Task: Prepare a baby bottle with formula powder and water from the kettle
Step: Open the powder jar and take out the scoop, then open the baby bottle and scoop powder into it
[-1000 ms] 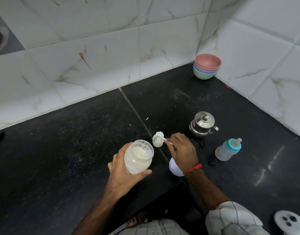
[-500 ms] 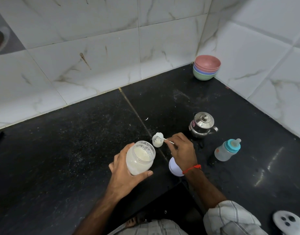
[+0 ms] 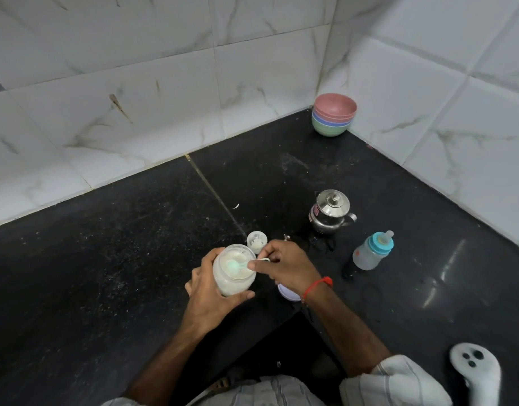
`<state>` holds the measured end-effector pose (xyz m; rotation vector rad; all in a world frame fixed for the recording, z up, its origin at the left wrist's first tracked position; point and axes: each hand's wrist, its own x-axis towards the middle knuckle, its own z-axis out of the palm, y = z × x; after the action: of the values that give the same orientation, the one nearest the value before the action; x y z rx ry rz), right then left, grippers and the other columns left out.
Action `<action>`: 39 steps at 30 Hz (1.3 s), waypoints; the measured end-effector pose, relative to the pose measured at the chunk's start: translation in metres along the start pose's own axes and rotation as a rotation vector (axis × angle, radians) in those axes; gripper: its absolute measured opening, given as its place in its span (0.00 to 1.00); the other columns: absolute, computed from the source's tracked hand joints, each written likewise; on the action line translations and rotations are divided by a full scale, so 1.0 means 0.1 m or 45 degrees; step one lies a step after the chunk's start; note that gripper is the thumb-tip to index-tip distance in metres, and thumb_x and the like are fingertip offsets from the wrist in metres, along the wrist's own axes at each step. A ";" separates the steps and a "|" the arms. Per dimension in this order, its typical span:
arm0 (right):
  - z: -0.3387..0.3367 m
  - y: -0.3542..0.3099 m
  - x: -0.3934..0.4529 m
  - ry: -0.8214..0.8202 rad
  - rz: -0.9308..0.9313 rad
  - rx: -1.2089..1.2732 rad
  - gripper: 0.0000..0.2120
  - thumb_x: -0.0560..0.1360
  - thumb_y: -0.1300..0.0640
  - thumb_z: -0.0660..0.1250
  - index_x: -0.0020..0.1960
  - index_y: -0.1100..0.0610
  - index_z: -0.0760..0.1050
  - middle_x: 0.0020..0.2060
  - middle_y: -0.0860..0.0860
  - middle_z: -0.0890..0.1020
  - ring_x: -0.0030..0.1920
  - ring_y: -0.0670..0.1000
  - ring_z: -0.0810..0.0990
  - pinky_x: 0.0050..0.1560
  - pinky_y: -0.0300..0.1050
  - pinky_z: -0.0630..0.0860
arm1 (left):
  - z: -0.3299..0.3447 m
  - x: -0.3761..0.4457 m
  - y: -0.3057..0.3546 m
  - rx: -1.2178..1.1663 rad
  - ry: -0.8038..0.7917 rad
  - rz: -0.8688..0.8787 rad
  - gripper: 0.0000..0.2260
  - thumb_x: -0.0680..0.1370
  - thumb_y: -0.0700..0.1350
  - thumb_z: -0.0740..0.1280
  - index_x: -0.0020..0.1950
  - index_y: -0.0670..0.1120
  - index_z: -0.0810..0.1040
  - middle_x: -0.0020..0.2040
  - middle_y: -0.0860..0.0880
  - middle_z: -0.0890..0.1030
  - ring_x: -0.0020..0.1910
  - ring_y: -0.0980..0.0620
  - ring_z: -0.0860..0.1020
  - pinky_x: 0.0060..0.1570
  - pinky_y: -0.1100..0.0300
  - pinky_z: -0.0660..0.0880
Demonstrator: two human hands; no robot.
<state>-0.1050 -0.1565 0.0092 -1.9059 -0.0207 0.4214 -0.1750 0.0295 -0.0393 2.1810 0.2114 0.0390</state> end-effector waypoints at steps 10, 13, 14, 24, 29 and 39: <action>-0.54 0.07 -0.19 0.389 -0.055 0.153 0.06 0.76 0.52 0.76 0.46 0.53 0.81 0.32 0.45 0.81 0.28 0.44 0.76 0.31 0.39 0.73 | 0.00 0.27 -0.06 -0.098 0.090 -0.032 0.46 0.61 0.52 0.87 0.66 0.70 0.59 0.67 0.58 0.74 0.69 0.53 0.71 0.75 0.42 0.60; -0.85 0.15 -0.36 1.032 -0.333 0.045 0.06 0.77 0.58 0.75 0.48 0.52 0.78 0.31 0.48 0.74 0.32 0.45 0.71 0.37 0.39 0.71 | 0.00 0.35 -0.10 -0.172 0.119 -0.071 0.46 0.62 0.50 0.87 0.65 0.69 0.58 0.65 0.59 0.74 0.69 0.51 0.72 0.75 0.41 0.65; -0.94 0.17 -0.40 1.226 -0.393 -0.017 0.08 0.77 0.59 0.75 0.51 0.52 0.76 0.33 0.50 0.71 0.34 0.47 0.70 0.39 0.41 0.71 | 0.01 0.36 -0.10 -0.188 0.122 -0.087 0.46 0.62 0.50 0.87 0.65 0.69 0.57 0.65 0.59 0.74 0.69 0.51 0.73 0.74 0.41 0.67; -1.39 0.88 -0.07 1.021 0.039 -0.328 0.27 0.73 0.49 0.78 0.68 0.50 0.70 0.62 0.55 0.78 0.62 0.62 0.77 0.64 0.67 0.75 | 0.03 0.24 -0.07 -0.005 0.168 -0.148 0.76 0.49 0.70 0.83 0.83 0.56 0.37 0.86 0.51 0.47 0.84 0.45 0.50 0.79 0.40 0.47; -1.38 0.86 -0.21 1.093 -0.100 -0.230 0.19 0.74 0.54 0.77 0.60 0.55 0.74 0.53 0.51 0.81 0.53 0.56 0.81 0.52 0.50 0.79 | 0.08 -0.22 0.29 0.039 0.490 0.475 0.50 0.66 0.63 0.75 0.81 0.48 0.56 0.82 0.45 0.58 0.80 0.44 0.60 0.76 0.47 0.54; -0.44 -0.19 -0.79 0.752 -0.443 0.140 0.23 0.67 0.43 0.78 0.58 0.50 0.81 0.51 0.47 0.86 0.52 0.46 0.86 0.54 0.40 0.81 | 0.65 -0.14 1.14 -0.161 -0.304 0.424 0.27 0.76 0.58 0.71 0.74 0.54 0.70 0.69 0.58 0.77 0.70 0.61 0.74 0.70 0.51 0.74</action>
<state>-0.1623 -0.2058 0.0615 -1.8072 0.0597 -0.3727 -0.1664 -0.0903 0.0164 2.0516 -0.2833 -0.0204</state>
